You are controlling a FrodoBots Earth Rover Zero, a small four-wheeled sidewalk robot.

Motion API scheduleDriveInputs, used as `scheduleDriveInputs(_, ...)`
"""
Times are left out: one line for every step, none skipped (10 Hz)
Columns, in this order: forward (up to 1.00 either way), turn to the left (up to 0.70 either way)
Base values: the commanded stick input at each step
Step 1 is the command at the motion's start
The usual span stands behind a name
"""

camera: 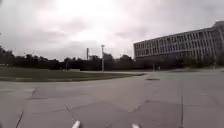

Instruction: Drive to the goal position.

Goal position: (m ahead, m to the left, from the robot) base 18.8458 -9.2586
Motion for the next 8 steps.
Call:
scheduleDriveInputs(0.7, -0.34)
scheduleDriveInputs(0.7, -0.34)
scheduleDriveInputs(0.7, -0.34)
scheduleDriveInputs(0.7, -0.34)
scheduleDriveInputs(0.7, -0.34)
scheduleDriveInputs(0.7, -0.34)
scheduleDriveInputs(0.7, -0.34)
scheduleDriveInputs(0.7, -0.34)
